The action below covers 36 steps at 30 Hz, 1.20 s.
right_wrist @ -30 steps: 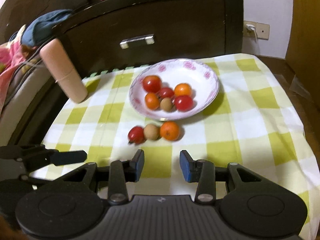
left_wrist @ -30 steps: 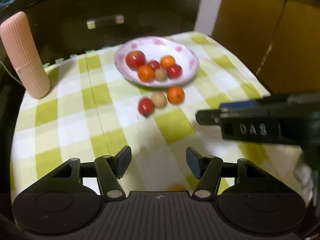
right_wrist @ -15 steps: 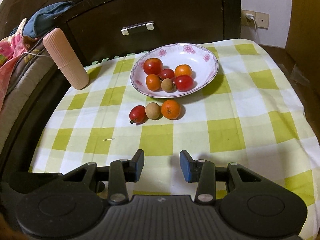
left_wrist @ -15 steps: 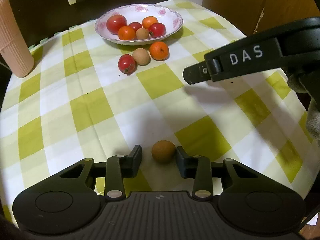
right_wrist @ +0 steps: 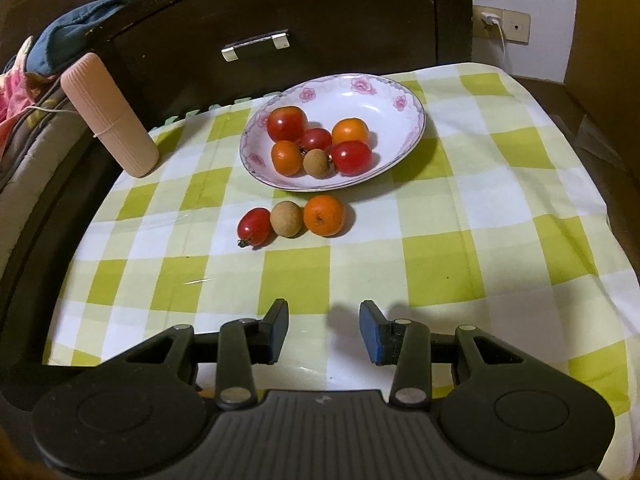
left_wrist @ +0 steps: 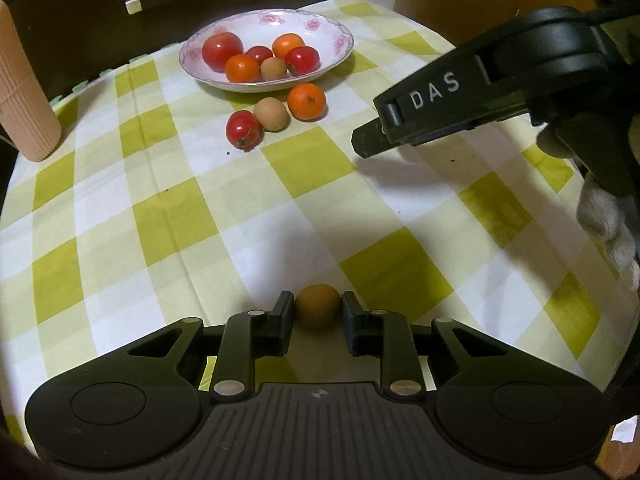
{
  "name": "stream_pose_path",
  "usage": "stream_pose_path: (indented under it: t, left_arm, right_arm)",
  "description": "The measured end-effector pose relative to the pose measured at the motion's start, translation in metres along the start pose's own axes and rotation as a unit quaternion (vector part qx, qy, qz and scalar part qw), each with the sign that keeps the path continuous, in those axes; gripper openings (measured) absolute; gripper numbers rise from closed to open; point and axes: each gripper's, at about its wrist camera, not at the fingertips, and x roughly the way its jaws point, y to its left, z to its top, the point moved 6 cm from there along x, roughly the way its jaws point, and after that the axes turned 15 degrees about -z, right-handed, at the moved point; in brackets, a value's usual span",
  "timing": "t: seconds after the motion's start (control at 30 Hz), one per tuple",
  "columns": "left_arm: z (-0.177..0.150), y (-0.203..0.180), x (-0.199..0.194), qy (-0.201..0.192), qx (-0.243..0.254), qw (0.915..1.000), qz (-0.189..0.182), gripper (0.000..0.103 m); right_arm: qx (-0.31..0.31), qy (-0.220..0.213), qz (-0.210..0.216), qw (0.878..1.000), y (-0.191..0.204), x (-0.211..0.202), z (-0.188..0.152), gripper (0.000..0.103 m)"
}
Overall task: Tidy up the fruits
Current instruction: 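Lower left gripper around small orange-brown fruit while right gripper moves to the tangerine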
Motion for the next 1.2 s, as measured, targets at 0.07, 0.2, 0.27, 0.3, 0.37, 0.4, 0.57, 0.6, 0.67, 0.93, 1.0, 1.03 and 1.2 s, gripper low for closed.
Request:
stream_pose_path:
  t: [0.07, 0.2, 0.27, 0.3, 0.37, 0.4, 0.57, 0.6, 0.67, 0.93, 1.0, 1.03, 1.2]
  left_arm:
    - [0.002, 0.001, -0.001, -0.003, -0.004, 1.0000, -0.002, 0.032]
    - [0.005, 0.007, -0.004, -0.011, -0.019, 0.9997, -0.008, 0.032]
    - [0.007, 0.011, -0.006, -0.015, -0.028, 0.9994, -0.011, 0.032]
    - [0.008, 0.013, -0.006, -0.016, -0.033, 0.9992, -0.014, 0.032]
    - [0.011, 0.017, -0.006, -0.017, -0.040, 0.9989, -0.017, 0.032]
    - [0.012, 0.018, -0.005, -0.016, -0.042, 0.9988, -0.018, 0.032]
    - [0.014, 0.019, -0.001, -0.008, -0.046, 0.9986, -0.023, 0.032]
    - [0.014, 0.019, 0.000, -0.006, -0.048, 0.9985, -0.024, 0.032]
    - [0.014, 0.020, 0.001, -0.003, -0.053, 0.9982, -0.029, 0.032]
    - [0.019, 0.022, 0.005, 0.002, -0.055, 0.9977, -0.040, 0.032]
    - [0.022, 0.024, 0.006, 0.002, -0.056, 0.9977, -0.039, 0.032]
    - [0.024, 0.026, 0.007, 0.002, -0.060, 0.9974, -0.040, 0.032]
    - [0.031, 0.034, 0.007, -0.004, -0.074, 0.9965, -0.038, 0.033]
  right_arm:
    - [0.004, 0.002, 0.000, 1.000, -0.002, 0.003, 0.006, 0.038]
    - [0.020, 0.001, -0.002, 1.000, -0.008, 0.009, 0.025, 0.038]
    - [0.013, -0.004, -0.015, 1.000, -0.008, 0.015, 0.036, 0.038]
    - [0.011, -0.004, -0.019, 1.000, -0.007, 0.018, 0.041, 0.038]
    - [0.004, -0.004, -0.023, 1.000, -0.004, 0.025, 0.049, 0.038]
    - [-0.001, -0.005, -0.025, 1.000, -0.001, 0.029, 0.053, 0.038]
    - [-0.041, 0.011, -0.042, 0.998, 0.012, 0.050, 0.064, 0.038]
    - [-0.048, 0.011, -0.044, 0.998, 0.014, 0.053, 0.066, 0.038]
    - [-0.056, 0.015, -0.043, 0.997, 0.017, 0.057, 0.069, 0.038]
    - [-0.080, 0.039, -0.038, 0.995, 0.021, 0.061, 0.078, 0.039]
    - [-0.080, 0.048, -0.034, 0.995, 0.022, 0.064, 0.081, 0.040]
    - [-0.080, 0.055, -0.032, 0.995, 0.022, 0.066, 0.082, 0.040]
    - [-0.081, 0.077, -0.022, 0.994, 0.026, 0.073, 0.088, 0.040]
